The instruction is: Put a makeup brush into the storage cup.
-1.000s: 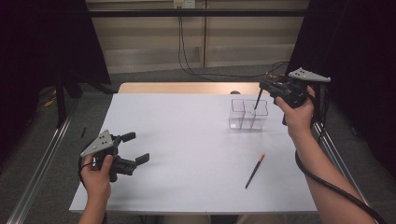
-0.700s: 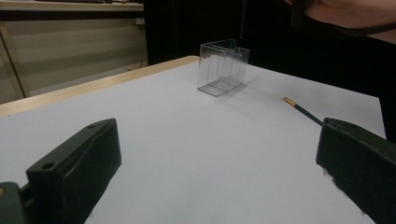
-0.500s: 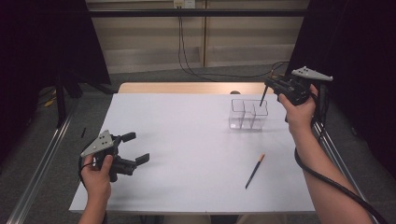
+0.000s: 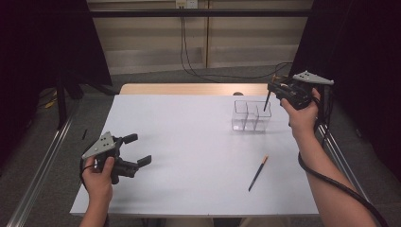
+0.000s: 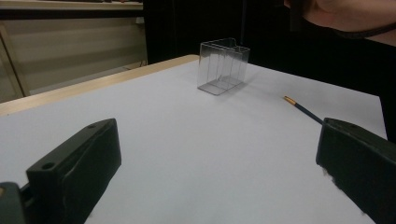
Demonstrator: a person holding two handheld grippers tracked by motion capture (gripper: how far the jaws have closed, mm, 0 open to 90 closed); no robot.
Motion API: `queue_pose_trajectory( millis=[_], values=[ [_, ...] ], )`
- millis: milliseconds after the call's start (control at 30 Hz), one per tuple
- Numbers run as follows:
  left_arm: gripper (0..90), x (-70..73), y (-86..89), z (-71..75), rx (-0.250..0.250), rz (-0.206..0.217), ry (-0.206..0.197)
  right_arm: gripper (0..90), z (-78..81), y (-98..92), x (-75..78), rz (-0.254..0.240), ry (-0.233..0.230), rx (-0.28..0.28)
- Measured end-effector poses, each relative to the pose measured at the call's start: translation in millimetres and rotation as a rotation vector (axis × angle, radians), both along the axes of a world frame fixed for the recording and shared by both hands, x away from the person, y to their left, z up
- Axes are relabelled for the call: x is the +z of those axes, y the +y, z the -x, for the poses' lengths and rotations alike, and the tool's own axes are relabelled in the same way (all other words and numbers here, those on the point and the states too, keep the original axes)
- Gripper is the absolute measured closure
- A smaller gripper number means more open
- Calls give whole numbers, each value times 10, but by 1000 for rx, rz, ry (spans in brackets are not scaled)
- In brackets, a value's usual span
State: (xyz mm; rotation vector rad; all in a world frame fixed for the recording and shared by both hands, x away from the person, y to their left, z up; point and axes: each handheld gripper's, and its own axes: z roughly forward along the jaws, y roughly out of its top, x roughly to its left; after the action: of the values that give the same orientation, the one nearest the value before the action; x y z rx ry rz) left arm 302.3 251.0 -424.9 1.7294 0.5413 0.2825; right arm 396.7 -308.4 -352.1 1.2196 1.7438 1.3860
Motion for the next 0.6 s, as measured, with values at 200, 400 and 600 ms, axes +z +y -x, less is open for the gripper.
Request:
queue_pose_trajectory(
  millis=[200,400,600],
  values=[
    [0,3,1,2,6,-5,-3,840,4,39,-27,12,2,8],
    [0,7,3,8,5,-5,-3,840,3,48,-75,15,9,8],
    [0,10,3,10,3,-1,-4,839,11,71,-126,20,19,12]
  ],
)
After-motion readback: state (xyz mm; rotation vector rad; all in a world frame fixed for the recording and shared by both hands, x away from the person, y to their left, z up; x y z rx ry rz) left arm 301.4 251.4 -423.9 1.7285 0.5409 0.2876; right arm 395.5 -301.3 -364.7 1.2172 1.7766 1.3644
